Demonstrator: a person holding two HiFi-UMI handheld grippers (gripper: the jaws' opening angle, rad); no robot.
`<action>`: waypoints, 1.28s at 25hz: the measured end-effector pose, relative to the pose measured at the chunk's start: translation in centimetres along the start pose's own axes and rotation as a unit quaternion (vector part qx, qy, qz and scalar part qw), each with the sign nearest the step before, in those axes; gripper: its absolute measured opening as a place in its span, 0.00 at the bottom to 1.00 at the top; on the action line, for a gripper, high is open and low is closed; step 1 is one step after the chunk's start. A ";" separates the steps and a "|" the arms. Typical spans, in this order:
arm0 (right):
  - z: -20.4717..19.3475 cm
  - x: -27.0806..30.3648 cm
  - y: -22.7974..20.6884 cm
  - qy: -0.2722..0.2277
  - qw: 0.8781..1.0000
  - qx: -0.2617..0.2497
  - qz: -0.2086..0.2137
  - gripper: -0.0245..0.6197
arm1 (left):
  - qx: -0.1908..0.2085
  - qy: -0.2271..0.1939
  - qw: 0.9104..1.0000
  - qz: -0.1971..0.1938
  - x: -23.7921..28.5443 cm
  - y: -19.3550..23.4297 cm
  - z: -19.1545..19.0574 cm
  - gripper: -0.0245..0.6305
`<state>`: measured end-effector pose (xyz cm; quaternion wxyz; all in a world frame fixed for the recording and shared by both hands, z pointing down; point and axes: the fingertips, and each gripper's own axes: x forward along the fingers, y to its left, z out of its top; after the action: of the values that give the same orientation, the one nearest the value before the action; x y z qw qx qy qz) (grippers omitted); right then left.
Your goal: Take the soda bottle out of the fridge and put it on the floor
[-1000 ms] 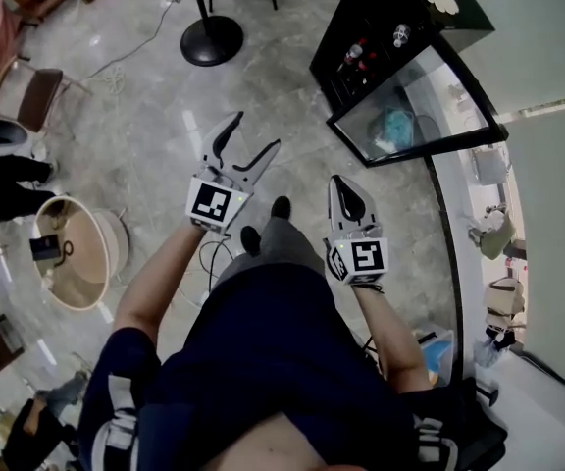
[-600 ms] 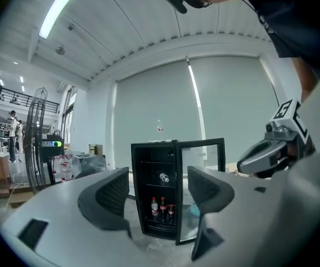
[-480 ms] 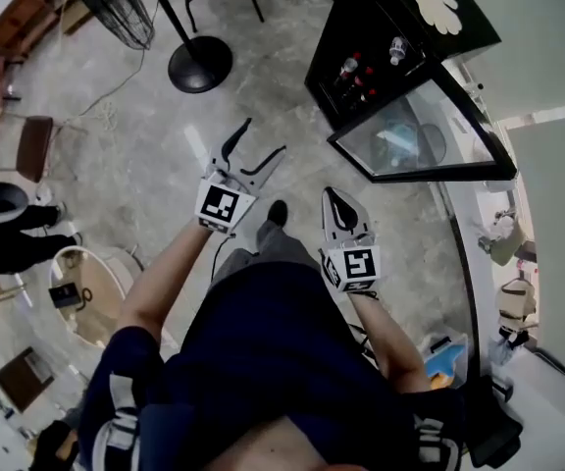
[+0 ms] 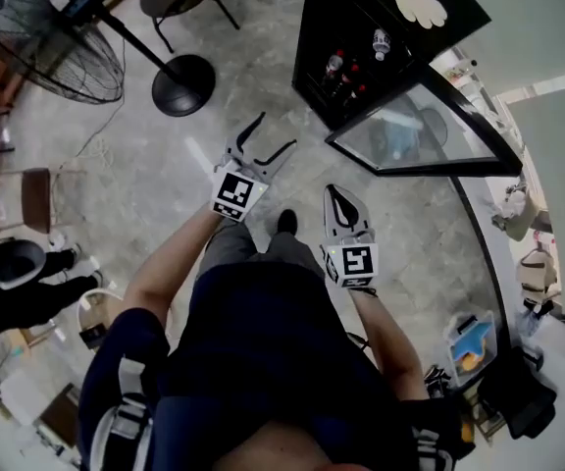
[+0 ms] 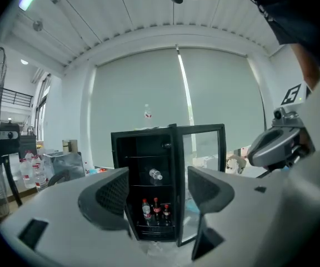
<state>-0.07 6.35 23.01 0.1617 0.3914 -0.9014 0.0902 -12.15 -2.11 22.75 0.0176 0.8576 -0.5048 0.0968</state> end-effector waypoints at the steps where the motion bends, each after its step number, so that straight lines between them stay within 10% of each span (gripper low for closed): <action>1: -0.1 0.5 -0.2 0.000 1.000 -0.002 -0.011 0.07 | 0.005 0.002 1.000 -0.012 1.0 0.2 -0.4 0.53; 19: -0.8 13.6 -0.9 0.021 0.959 0.068 -0.274 0.07 | 0.016 0.009 0.982 -0.187 17.4 7.7 -7.9 0.53; 32: -7.6 17.2 -6.7 0.006 0.950 0.104 -0.295 0.07 | 0.030 0.041 0.982 -0.179 30.2 4.9 -19.5 0.53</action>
<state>-4.50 -7.68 36.52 0.1447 0.6539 -0.7304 0.1340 -5.06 -28.01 47.05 0.0300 0.9296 -0.3386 0.1426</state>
